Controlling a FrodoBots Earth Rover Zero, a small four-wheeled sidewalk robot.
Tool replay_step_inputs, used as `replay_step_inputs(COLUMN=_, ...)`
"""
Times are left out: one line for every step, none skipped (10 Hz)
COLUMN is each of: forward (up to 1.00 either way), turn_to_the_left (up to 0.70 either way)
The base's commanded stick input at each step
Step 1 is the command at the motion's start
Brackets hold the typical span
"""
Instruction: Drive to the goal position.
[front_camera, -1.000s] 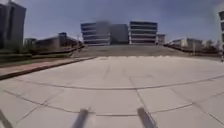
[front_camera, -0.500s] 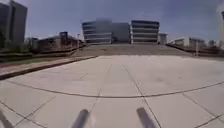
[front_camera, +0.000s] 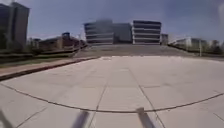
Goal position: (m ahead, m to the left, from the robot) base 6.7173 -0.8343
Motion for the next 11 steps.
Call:
replay_step_inputs(forward=0.70, turn_to_the_left=-0.06)
replay_step_inputs(forward=0.70, turn_to_the_left=0.00)
replay_step_inputs(forward=0.70, turn_to_the_left=0.00)
replay_step_inputs(forward=0.70, turn_to_the_left=0.00)
replay_step_inputs(forward=0.70, turn_to_the_left=0.00)
replay_step_inputs(forward=0.70, turn_to_the_left=0.00)
replay_step_inputs(forward=0.70, turn_to_the_left=0.00)
replay_step_inputs(forward=0.70, turn_to_the_left=0.00)
replay_step_inputs(forward=0.70, turn_to_the_left=0.00)
replay_step_inputs(forward=0.70, turn_to_the_left=0.00)
replay_step_inputs(forward=0.70, turn_to_the_left=0.00)
